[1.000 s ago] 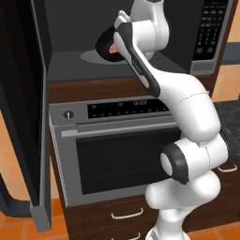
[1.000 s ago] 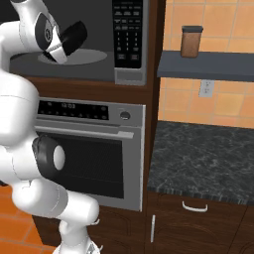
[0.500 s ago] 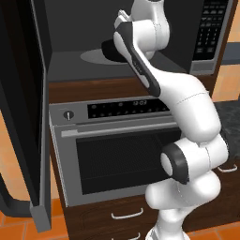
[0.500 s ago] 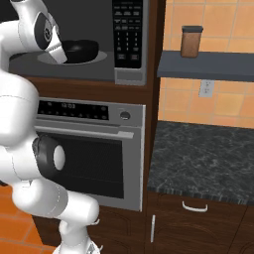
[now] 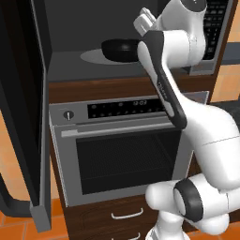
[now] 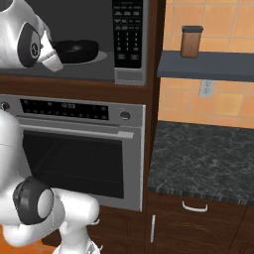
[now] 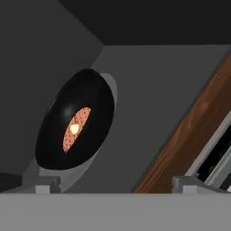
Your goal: Open the microwave, place the bowl with waffle inside the microwave, then close the microwave door and turn it on.
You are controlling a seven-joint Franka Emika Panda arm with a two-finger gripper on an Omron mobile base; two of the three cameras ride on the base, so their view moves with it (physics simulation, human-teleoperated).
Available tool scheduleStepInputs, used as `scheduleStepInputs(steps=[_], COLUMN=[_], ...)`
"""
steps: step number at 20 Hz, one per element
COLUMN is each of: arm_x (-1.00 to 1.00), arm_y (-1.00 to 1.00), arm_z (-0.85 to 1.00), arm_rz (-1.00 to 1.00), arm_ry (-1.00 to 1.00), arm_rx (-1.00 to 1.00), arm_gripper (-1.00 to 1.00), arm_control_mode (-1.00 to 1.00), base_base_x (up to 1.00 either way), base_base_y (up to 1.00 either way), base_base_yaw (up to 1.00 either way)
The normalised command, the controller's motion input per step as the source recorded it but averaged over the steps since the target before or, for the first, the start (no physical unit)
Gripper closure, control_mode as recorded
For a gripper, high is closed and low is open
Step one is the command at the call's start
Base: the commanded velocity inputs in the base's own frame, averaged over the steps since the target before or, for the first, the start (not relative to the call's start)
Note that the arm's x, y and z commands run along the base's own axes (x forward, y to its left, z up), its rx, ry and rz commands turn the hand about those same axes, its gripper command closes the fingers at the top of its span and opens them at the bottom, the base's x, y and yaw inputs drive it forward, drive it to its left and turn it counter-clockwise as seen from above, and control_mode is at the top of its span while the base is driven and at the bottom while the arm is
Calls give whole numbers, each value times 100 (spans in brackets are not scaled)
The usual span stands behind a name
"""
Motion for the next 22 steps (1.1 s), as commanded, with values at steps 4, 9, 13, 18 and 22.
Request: scheduleStepInputs(steps=[4, 9, 13, 18, 22], arm_x=[-100, -96, -100, -100, -87], arm_y=[-35, -3, 0, 0, 0], arm_z=[0, 0, 0, -4, 1], arm_rz=[19, 41, 40, 10, 5], arm_ry=[-3, 1, -3, -33, -33], arm_rx=[-19, -54, -59, -38, -12], arm_gripper=[-100, -100, -100, -100, -100], arm_control_mode=[-100, -100, -100, -100, -100], base_base_x=[0, 0, 0, 0, 0], base_base_y=[0, 0, 0, 0, 0], base_base_yaw=[0, 0, 0, 0, 0])
